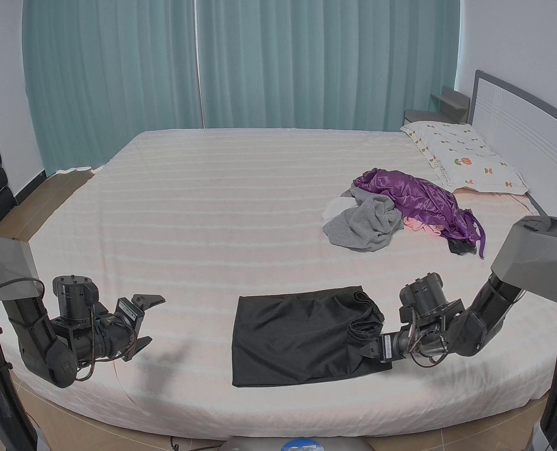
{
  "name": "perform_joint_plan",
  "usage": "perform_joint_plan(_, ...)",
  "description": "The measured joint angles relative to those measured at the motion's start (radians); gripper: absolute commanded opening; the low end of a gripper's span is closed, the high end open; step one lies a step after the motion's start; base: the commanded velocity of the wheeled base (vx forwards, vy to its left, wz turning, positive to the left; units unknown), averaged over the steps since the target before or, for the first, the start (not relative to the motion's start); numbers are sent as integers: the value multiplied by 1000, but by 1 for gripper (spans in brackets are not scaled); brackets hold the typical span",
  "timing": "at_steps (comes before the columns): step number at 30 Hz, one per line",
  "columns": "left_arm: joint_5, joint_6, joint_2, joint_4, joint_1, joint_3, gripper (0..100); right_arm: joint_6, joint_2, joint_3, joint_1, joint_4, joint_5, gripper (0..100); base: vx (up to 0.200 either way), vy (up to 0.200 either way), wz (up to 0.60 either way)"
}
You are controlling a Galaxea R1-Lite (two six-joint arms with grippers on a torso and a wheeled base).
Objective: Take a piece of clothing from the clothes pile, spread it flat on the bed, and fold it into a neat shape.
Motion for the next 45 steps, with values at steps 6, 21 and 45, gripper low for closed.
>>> perform_joint_plan(6, 2, 0, 2, -1, -1, -2, 100, 5, -67, 122, -64, -111, 65, 100, 0, 0, 0)
perform_joint_plan(21, 4, 0, 10, -13, -1, -1, 100, 99, -102, 110, -35, -229, 129, 100, 0, 0, 0)
perform_joint_plan(45, 5, 2, 17, -14, -3, -3, 100, 97, 50, -133, 46, 73, 33, 100, 0, 0, 0)
